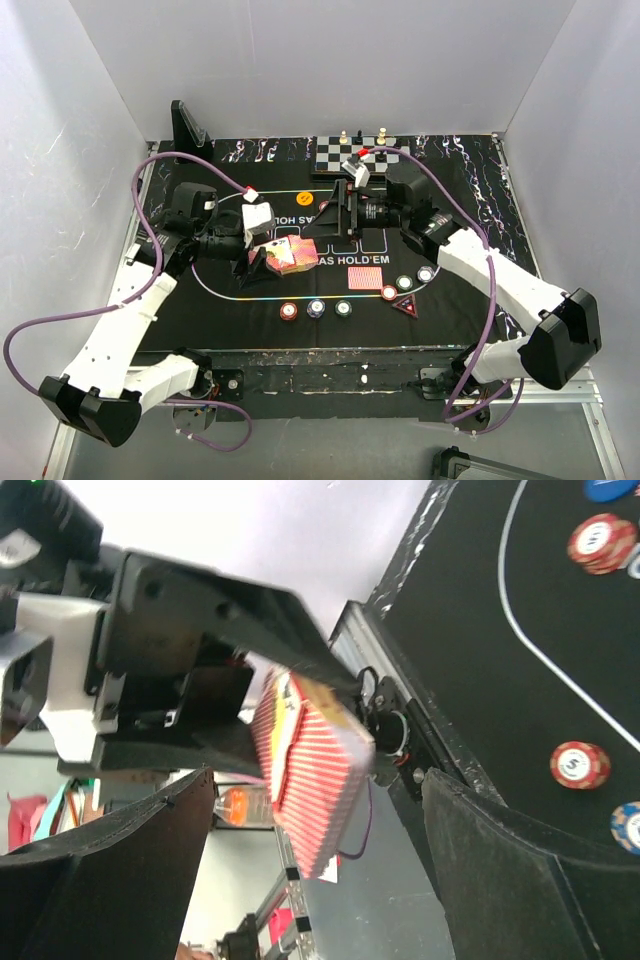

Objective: Distribute texas hold em gaming equipment

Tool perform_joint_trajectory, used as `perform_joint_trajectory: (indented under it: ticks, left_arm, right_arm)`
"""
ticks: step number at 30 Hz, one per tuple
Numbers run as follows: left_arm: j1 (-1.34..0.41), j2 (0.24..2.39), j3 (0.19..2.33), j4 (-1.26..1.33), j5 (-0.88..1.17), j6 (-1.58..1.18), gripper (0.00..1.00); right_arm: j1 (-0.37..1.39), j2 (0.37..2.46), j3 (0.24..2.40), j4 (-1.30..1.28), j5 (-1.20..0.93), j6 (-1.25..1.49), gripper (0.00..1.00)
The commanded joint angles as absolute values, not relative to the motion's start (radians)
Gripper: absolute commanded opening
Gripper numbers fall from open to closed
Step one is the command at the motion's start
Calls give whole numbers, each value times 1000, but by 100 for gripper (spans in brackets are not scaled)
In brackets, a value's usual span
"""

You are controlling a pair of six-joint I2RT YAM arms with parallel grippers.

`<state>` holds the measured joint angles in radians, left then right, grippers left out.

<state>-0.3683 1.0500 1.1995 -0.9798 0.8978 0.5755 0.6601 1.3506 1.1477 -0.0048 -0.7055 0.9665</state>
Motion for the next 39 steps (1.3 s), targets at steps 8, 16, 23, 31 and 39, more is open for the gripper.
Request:
perform_joint_trajectory:
  ticks: [8,16,23,31,39]
  left_arm:
    - [-365,1057,1253,-930,905,574,0]
    - [-364,1060,1259,-930,919,566,0]
    - [-364,1057,1256,-930,923,564,0]
    - [-365,1055,1252,-923,933,558,0]
    - [-364,1062,1264,-923,936,557,0]
  right_arm:
    - [767,1388,1170,69,-732,966,92]
    - [773,1379,1140,91,-724,989,86]
    - [765,1362,1112,94,-718,1006,70]
    - [729,1319,1049,121,-718,1038,54]
    - [704,1296,1042,121,-722,1048,45]
